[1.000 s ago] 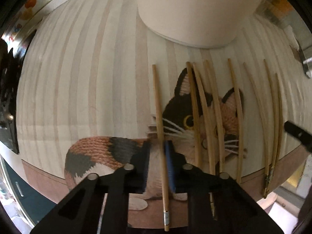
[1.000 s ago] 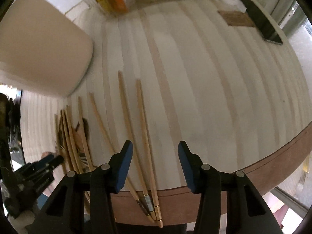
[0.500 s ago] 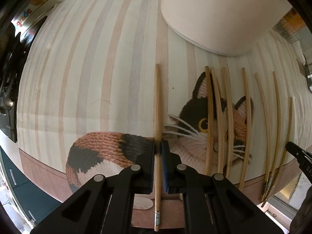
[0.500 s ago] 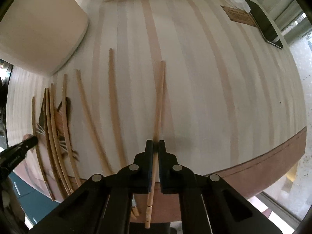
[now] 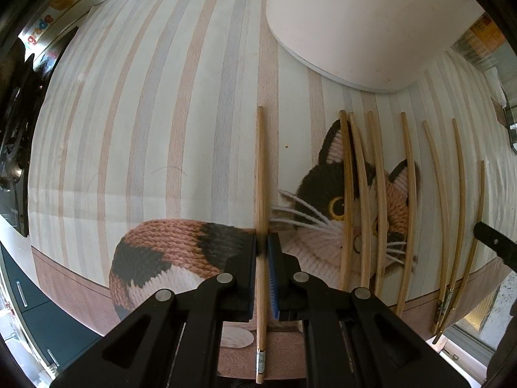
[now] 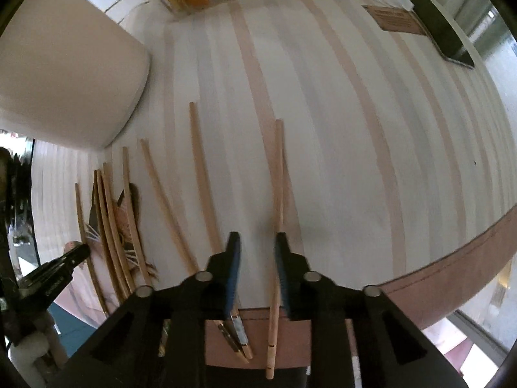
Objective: Organize utensils
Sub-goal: 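Lift the chopstick in the left tool to the pink holder while the right tool carries its chopstick there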
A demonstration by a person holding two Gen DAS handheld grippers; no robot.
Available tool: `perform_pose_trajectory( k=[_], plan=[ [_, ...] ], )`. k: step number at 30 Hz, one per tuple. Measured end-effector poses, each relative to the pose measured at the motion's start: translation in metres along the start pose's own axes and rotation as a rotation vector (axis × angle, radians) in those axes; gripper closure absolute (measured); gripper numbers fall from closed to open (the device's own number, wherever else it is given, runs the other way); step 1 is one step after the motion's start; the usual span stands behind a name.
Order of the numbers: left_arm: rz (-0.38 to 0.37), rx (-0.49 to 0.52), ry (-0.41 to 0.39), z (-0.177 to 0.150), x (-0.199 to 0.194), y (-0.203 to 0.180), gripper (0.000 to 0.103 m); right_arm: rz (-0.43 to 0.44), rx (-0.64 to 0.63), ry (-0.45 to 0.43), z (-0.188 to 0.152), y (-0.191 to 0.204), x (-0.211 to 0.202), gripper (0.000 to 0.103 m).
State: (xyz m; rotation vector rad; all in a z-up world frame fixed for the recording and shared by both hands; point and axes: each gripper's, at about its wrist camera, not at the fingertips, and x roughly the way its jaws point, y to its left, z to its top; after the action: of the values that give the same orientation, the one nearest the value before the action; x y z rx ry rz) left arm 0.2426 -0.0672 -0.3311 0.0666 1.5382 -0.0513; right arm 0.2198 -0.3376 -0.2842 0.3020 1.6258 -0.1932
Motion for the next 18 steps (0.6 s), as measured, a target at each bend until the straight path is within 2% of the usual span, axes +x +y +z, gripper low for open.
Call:
perform_pose_trajectory(
  k=[5,7,8,14,18],
  plan=[
    [0.001,0.0,0.0,0.001,-0.001,0.0,0.098,-0.061,-0.027,0.026,0.001,0.004,0.011,0.077],
    [0.001,0.002,0.001,0.002,0.0,0.001,0.098,-0.105,-0.052,0.02,-0.001,0.009,0.011,0.093],
    [0.001,0.002,0.001,0.001,0.0,0.0,0.098,-0.124,-0.064,0.022,-0.002,0.009,0.01,0.096],
    [0.008,0.0,0.002,0.0,0.0,0.001,0.098,-0.178,-0.161,0.055,-0.015,0.017,0.012,0.096],
    [0.012,0.003,0.005,0.002,0.0,-0.001,0.098,-0.193,-0.172,0.067,-0.019,0.022,0.014,0.095]
  ],
)
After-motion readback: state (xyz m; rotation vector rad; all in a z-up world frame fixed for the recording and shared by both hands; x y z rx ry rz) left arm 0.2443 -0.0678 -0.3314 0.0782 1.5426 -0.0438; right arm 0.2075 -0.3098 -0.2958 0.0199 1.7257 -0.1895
